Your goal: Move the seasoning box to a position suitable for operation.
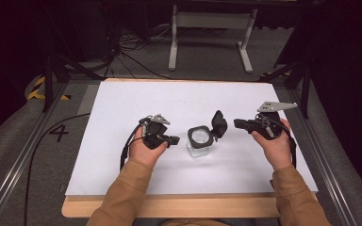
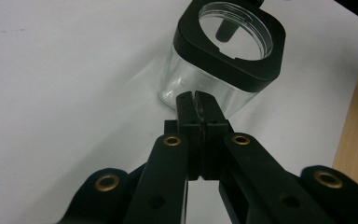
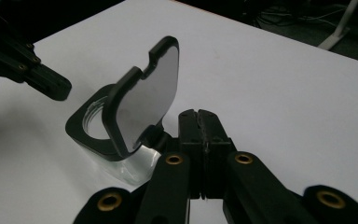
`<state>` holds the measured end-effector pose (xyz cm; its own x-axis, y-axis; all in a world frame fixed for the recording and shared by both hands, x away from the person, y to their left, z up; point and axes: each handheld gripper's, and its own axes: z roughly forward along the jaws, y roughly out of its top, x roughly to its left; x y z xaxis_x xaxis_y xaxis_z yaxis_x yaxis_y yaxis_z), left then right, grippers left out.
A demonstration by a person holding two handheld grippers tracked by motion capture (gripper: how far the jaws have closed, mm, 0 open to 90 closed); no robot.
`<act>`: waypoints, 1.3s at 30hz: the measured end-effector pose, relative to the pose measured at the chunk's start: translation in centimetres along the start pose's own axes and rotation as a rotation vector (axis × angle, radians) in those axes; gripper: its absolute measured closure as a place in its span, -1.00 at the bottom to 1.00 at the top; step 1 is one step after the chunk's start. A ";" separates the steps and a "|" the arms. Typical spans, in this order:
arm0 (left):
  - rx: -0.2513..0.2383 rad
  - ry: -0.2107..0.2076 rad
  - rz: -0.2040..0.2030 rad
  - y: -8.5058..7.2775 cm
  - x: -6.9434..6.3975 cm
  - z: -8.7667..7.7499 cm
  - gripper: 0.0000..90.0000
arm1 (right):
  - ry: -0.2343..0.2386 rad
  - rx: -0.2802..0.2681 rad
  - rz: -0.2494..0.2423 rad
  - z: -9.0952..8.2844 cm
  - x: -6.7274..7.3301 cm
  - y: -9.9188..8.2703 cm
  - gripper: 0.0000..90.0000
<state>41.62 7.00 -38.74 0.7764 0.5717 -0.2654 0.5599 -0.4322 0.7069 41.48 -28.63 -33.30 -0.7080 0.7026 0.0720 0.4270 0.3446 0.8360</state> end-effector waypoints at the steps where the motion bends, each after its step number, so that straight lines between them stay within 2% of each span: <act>1: -0.002 0.001 -0.007 0.0 -0.2 0.3 1.00 | 0.005 -0.007 -0.005 0.0 0.1 0.1 1.00; 7: 0.013 -0.010 0.024 0.1 -1.1 1.4 1.00 | 0.015 -0.013 -0.048 0.7 1.3 0.4 1.00; 14: 0.019 -0.015 0.051 -0.1 -1.6 2.6 1.00 | 0.018 -0.022 -0.045 0.7 1.5 0.4 1.00; 21: 0.025 -0.027 0.067 -0.1 -1.9 2.9 1.00 | 0.022 -0.029 -0.065 0.8 2.1 0.5 1.00; 24: 0.022 -0.013 0.078 -0.1 -2.0 3.1 1.00 | 0.014 -0.029 -0.077 0.8 2.4 0.7 1.00; 26: 0.008 -0.022 0.068 -0.2 -1.9 3.1 1.00 | 0.010 -0.032 -0.083 0.9 2.5 0.7 1.00; 32: 0.016 -0.030 0.060 -0.1 -1.8 3.0 1.00 | 0.017 -0.024 -0.095 1.3 2.9 0.7 1.00; 39: 0.014 -0.031 0.053 -0.1 -1.8 3.0 1.00 | 0.061 -0.009 -0.135 2.3 4.1 0.8 1.00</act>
<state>41.03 3.88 -40.30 0.8135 0.5262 -0.2478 0.5214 -0.4710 0.7116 40.20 -24.00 -33.62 -0.7915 0.6111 -0.0089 0.3205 0.4274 0.8453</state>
